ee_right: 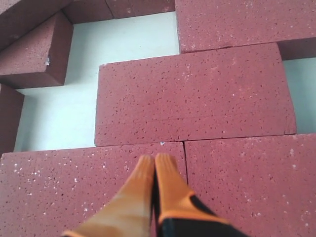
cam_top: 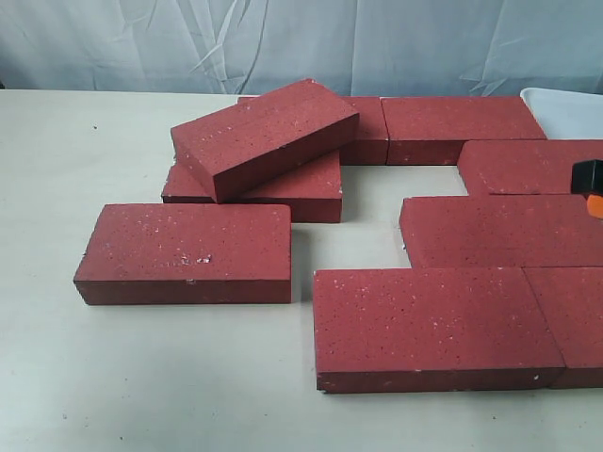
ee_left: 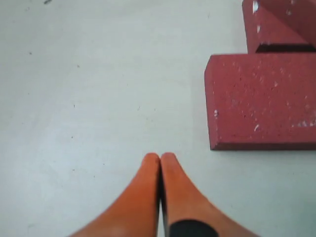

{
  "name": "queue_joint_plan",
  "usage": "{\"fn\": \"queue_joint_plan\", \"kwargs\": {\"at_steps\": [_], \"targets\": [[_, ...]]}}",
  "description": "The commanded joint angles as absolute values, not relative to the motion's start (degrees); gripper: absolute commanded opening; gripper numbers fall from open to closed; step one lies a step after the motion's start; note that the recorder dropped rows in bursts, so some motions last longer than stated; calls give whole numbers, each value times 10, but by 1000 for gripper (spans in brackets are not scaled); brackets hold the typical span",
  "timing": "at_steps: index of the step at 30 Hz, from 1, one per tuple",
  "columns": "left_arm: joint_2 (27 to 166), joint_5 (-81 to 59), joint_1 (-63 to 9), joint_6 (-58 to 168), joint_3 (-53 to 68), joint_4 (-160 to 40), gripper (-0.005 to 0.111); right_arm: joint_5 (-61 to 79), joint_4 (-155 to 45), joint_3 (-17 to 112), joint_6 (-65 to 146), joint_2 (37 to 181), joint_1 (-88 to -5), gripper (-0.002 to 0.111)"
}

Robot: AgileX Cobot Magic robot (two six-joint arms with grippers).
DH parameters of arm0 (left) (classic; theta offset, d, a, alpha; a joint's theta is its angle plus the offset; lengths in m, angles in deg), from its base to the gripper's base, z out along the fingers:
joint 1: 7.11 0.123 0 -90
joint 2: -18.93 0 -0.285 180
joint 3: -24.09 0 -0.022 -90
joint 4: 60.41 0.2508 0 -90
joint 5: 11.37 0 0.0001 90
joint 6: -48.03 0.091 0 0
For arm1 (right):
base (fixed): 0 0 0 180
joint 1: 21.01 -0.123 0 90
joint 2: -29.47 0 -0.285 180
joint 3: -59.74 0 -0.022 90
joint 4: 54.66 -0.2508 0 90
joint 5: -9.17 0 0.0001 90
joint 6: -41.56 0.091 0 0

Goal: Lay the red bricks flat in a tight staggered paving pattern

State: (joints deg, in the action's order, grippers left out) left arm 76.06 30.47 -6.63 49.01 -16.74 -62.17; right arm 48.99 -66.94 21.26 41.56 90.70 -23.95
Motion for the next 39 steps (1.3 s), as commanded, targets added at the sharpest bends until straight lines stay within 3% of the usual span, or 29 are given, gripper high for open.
{"fn": "queue_joint_plan", "kwargs": {"at_steps": [1,9,26,39], "targets": [[851,329,-67,533,-142,-668,0,482,-672,215,416,909,-241,0],[962,319,-79,634,-116,-795,0,481,-686,215,412,909,-241,0],[1127,202,-303,620,10,-827,0,473,-773,215,335,970,-241,0],[1174,29,-307,621,17,-854,0,483,-771,215,330,970,-241,0]]}}
